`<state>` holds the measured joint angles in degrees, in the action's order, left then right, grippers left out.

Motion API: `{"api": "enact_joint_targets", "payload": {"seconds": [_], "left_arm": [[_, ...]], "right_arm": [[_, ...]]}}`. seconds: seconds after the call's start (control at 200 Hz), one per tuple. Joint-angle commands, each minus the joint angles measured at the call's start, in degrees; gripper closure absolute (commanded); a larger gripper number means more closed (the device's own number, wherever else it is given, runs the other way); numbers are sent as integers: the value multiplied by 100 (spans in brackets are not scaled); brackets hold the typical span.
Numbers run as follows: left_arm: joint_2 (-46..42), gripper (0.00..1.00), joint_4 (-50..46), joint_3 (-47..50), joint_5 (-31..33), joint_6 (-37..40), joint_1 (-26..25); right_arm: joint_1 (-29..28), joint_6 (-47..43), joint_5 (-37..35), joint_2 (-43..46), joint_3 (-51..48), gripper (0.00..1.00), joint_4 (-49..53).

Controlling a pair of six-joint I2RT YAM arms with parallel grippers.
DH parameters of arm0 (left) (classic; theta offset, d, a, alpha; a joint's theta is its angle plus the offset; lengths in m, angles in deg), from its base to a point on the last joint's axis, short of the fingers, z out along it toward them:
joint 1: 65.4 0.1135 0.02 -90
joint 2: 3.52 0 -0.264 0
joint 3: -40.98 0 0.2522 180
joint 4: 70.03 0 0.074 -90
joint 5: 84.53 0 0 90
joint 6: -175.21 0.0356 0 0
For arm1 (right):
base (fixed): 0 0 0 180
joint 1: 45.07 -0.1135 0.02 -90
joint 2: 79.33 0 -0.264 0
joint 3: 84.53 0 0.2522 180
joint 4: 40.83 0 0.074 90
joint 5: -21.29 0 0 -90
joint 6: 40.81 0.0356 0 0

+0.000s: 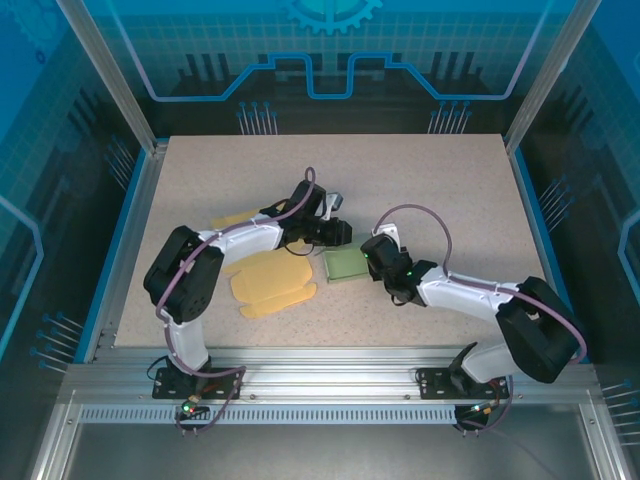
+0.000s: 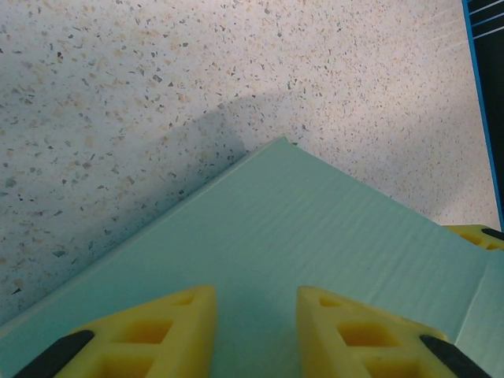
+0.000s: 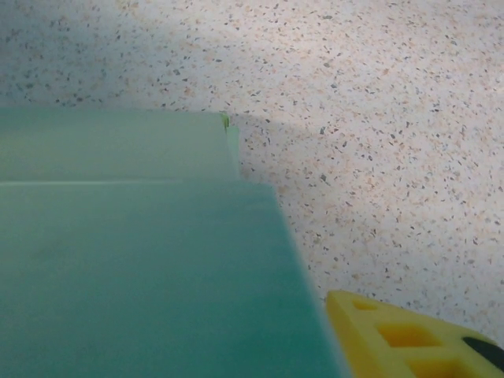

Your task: Fold the paper box

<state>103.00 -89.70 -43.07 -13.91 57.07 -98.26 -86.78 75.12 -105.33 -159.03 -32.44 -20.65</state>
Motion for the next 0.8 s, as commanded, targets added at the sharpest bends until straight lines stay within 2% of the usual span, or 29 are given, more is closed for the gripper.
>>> {"api": "enact_joint_targets", "payload": {"seconds": [0.0,0.14,0.32,0.46,0.58,0.795], "left_arm": [[-232,67,187,68,-101,-70,-45],[-259,67,169,47,-62,-43,-45],[-298,67,175,46,-9,-1,-40],[-370,67,277,140,147,3,-51],[-457,66,262,193,306,68,-51],[-561,66,64,195,700,272,-84]], "right_arm": [[-165,87,-246,278,-113,43,289],[-393,121,-295,655,-116,34,715],[-821,275,-483,1506,176,25,1872],[-842,307,-189,2326,469,15,2393],[-463,299,456,2635,793,0,2473],[678,498,1479,1948,1783,0,2713]]}}
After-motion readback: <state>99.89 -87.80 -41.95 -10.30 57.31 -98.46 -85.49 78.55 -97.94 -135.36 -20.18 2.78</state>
